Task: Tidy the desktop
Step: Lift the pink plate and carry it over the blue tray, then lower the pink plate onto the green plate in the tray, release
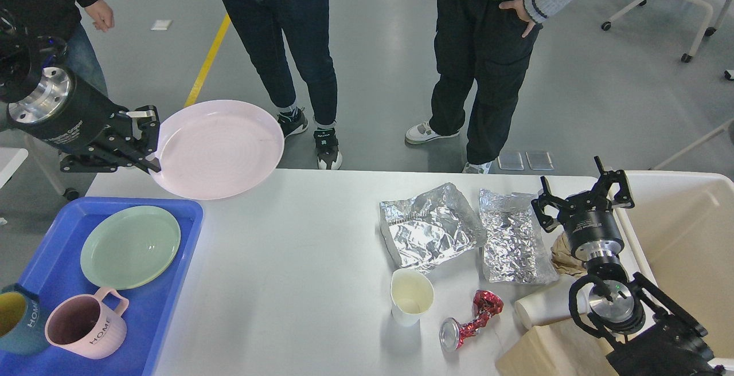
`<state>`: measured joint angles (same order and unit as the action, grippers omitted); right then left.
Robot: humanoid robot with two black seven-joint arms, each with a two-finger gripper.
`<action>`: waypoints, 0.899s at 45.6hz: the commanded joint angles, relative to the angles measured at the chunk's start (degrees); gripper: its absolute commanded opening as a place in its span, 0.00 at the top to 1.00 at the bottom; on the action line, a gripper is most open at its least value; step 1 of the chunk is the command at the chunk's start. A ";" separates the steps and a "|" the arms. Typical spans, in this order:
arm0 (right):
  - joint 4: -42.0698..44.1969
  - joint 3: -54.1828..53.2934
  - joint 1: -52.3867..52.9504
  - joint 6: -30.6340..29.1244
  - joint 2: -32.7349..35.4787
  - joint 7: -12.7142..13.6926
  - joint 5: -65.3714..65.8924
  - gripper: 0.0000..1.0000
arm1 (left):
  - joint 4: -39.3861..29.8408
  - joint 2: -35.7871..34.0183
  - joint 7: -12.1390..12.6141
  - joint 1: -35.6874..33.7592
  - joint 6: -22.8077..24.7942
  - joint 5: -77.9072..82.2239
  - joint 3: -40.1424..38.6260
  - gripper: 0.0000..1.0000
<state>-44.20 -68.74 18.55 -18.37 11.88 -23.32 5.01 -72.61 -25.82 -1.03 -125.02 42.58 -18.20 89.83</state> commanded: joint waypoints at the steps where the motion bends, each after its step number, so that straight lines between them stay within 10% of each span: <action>1: -0.01 0.01 -0.01 0.00 -0.02 0.03 0.00 0.00 | 9.84 -3.00 2.69 9.34 -0.04 -0.34 -0.80 1.00; 20: -0.01 0.01 -0.01 0.00 -0.02 -0.06 0.00 0.00 | 40.34 -11.27 21.07 43.01 -0.92 2.81 -28.48 1.00; 30: -0.01 0.01 -0.01 0.00 -0.02 0.03 0.00 0.00 | 48.35 -7.23 19.05 51.54 -3.73 6.42 -29.63 1.00; 41: -0.01 0.01 -0.01 0.00 -0.02 -0.06 0.00 0.00 | 48.44 -6.17 9.47 54.44 -6.02 11.70 -29.10 1.00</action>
<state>-44.17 -68.73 18.55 -18.37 11.87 -23.35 5.01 -24.19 -32.33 12.06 -72.07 36.99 -7.95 60.29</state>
